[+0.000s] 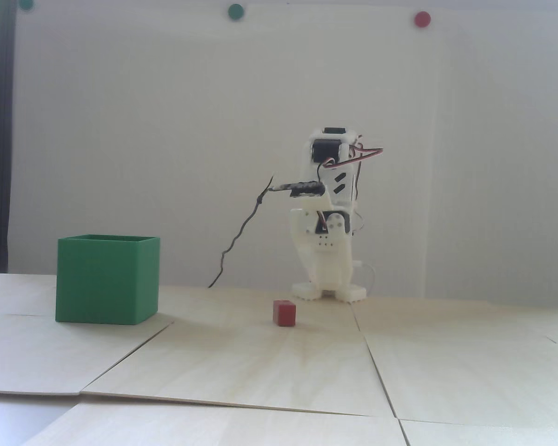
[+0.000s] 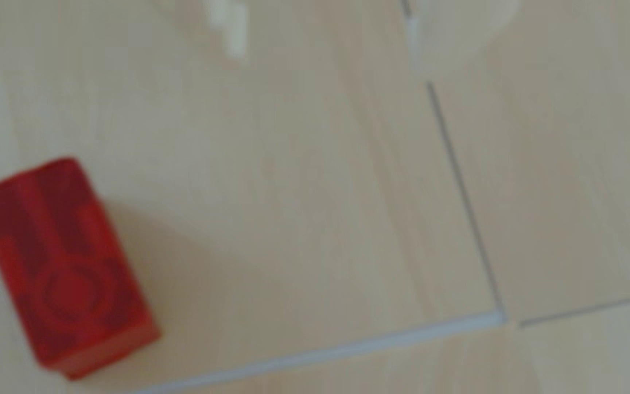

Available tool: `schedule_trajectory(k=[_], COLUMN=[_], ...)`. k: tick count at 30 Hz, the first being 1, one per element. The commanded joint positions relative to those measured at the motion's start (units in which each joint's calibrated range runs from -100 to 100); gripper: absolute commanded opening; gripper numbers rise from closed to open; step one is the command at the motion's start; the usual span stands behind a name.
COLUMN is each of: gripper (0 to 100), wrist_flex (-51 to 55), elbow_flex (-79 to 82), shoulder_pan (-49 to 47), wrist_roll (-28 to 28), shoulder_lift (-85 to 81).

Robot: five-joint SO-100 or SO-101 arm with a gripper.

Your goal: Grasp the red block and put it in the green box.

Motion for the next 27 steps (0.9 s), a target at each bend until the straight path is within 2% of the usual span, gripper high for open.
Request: schedule_trajectory(k=[1,8,18,27], gripper=[17,17,17,17], wrist_flex=[-1.21,-0.7,16.08,16.16], elbow_flex=[-10.75,-15.1,-27.96,-31.42], shoulder_pan=[2.6,5.73,3.56,6.38], wrist_roll=[1.4,3.38,3.38,3.32], shoulder_lift=[2.44,5.76,10.65,15.23])
